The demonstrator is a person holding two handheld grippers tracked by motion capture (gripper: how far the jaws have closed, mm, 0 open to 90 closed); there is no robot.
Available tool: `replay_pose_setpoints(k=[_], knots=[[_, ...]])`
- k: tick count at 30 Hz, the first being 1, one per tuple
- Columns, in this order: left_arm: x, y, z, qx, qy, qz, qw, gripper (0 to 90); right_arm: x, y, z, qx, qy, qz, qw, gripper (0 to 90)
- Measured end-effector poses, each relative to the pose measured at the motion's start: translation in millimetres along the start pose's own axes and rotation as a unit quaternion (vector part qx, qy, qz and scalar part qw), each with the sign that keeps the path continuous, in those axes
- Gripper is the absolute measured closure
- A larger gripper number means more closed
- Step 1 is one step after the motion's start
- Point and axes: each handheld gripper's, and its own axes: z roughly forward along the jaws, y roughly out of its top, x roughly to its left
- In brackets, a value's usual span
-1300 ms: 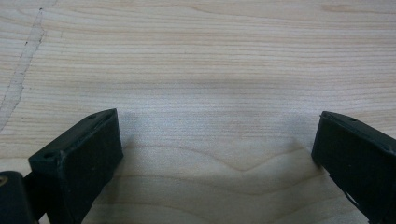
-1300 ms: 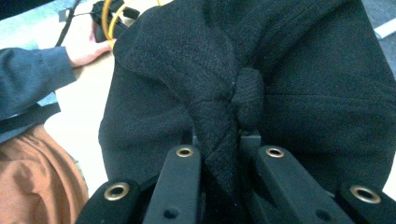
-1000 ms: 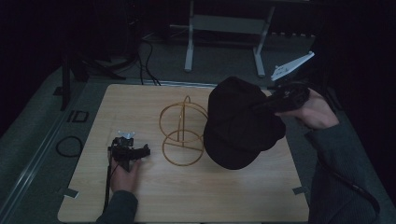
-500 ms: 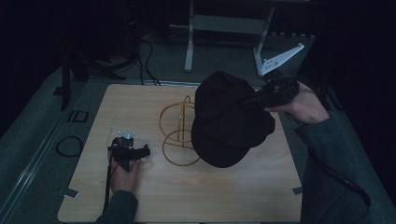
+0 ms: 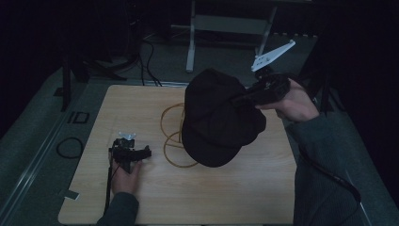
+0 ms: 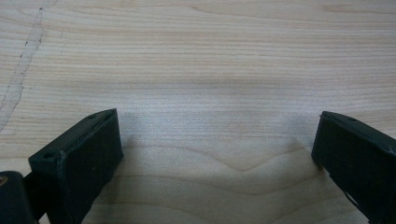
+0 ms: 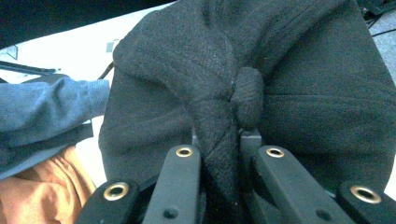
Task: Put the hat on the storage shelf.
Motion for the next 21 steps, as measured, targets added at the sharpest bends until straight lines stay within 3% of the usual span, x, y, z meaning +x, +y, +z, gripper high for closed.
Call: replay_pose_setpoints(k=[12, 21], knots=[[0.0, 0.0, 0.0, 0.000, 0.000, 0.000, 1.0000, 1.2, -1.9, 13.4, 10.9, -0.002, 0.005, 0.000, 1.0000, 83.5], [0.0, 0.0, 0.0, 0.000, 0.000, 0.000, 1.0000, 1.3, -6.2, 26.4, 30.3, 0.008, 0.004, 0.007, 0.9999, 83.4]])
